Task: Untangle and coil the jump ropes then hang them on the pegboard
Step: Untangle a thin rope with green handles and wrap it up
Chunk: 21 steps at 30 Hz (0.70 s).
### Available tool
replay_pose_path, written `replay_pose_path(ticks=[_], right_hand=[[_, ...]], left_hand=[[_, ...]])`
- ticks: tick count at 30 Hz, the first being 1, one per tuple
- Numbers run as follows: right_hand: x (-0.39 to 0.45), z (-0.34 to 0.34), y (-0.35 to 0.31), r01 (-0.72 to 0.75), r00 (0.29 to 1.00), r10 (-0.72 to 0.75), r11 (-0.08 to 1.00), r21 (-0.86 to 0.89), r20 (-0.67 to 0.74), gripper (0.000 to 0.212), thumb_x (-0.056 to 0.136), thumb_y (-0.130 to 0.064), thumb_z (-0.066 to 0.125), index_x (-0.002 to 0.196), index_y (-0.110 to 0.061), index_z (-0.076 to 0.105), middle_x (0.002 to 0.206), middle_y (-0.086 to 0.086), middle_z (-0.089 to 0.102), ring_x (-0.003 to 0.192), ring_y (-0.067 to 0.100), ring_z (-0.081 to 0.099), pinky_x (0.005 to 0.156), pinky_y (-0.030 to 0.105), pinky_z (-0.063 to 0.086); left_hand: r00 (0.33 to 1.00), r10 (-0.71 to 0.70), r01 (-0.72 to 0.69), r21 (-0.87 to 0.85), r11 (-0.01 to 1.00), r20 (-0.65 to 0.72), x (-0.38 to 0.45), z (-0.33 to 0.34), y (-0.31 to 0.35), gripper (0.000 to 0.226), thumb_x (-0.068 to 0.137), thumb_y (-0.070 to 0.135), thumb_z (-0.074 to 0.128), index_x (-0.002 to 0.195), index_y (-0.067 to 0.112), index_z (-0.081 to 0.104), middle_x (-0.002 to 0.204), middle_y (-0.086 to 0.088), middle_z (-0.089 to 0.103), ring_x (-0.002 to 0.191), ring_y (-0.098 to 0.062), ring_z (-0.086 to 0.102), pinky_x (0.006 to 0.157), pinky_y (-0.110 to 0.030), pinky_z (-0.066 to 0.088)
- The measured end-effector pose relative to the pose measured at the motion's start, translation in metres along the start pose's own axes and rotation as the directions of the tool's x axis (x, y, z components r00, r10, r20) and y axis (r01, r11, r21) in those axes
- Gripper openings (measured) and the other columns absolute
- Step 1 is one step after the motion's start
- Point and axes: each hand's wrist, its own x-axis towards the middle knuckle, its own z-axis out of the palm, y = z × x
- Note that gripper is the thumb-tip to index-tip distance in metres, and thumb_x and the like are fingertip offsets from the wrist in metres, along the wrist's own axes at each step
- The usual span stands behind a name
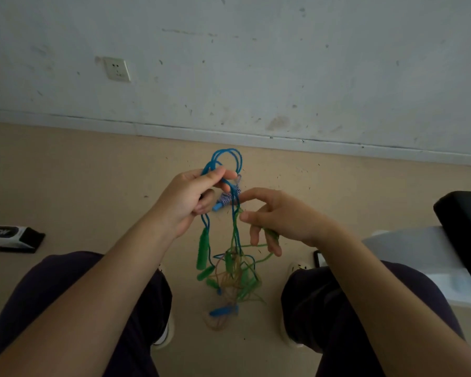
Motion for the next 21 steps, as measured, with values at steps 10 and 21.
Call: replay_pose_path(ticks=[10, 21], right_hand=[[0.003, -0.008, 0.003, 0.152, 0.955, -0.147, 0.988, 0.0, -0.257, 0.017, 0.097, -0.017, 0.059, 0.082, -0.016, 0.068, 0.048, -0.009, 0.05, 0.045, 0.012, 0.048, 0.048, 0.022, 0.042], [0.004, -0.013, 0.001, 0.377, 0.917, -0.274, 0.831, 0.409, -0.289, 0.02, 0.104, -0.013, 0.039, 0.09, -0.008, 0.051, 0.051, -0.001, 0.042, 0.043, 0.01, 0.028, 0.043, 0.021, 0.025]], left_hand=[[0.984, 0.018, 0.01, 0.154, 0.988, -0.177, 0.001, 0.0, -0.002, 0.037, 0.083, 0.052, 0.066, 0.089, 0.017, 0.075, 0.086, -0.014, 0.067, 0.036, -0.005, 0.027, 0.04, -0.019, 0.025], [0.972, -0.201, 0.114, 0.499, 0.859, 0.124, -0.006, 0.011, -0.001, 0.011, 0.085, 0.022, 0.079, 0.096, 0.022, 0.079, 0.084, 0.008, 0.076, 0.06, -0.008, 0.047, 0.048, -0.022, 0.033]])
